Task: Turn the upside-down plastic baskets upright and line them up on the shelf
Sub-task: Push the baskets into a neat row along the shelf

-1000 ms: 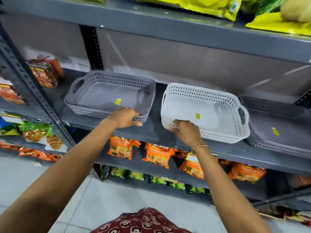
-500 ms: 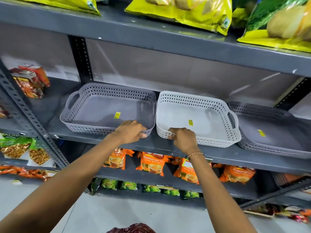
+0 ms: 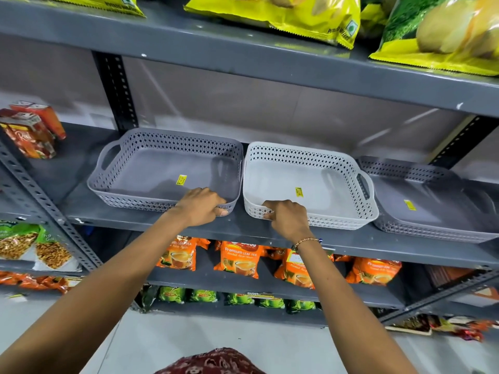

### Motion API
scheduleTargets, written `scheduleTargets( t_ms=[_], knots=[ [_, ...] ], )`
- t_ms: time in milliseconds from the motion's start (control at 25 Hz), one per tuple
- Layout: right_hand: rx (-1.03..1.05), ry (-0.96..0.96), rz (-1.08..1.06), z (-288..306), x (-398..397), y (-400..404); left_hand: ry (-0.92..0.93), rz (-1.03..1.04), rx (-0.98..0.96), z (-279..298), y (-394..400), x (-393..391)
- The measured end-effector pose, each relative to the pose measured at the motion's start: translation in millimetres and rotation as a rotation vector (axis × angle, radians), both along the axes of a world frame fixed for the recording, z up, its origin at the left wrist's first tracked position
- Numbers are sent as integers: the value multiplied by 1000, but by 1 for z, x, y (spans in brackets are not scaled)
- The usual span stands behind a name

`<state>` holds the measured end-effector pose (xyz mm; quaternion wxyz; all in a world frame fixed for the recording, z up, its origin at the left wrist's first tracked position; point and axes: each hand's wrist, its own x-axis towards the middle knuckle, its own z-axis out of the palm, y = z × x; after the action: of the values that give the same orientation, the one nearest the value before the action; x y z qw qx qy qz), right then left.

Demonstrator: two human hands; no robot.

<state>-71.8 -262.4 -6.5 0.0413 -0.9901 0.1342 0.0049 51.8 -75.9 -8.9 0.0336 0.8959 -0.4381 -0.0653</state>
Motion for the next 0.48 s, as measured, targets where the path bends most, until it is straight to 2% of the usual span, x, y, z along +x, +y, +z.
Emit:
scheduleTargets(
  t_ms=[480],
  knots=[
    [-5, 2, -6, -1, -2, 2, -1, -41, -4, 4, 4, -4]
  ],
)
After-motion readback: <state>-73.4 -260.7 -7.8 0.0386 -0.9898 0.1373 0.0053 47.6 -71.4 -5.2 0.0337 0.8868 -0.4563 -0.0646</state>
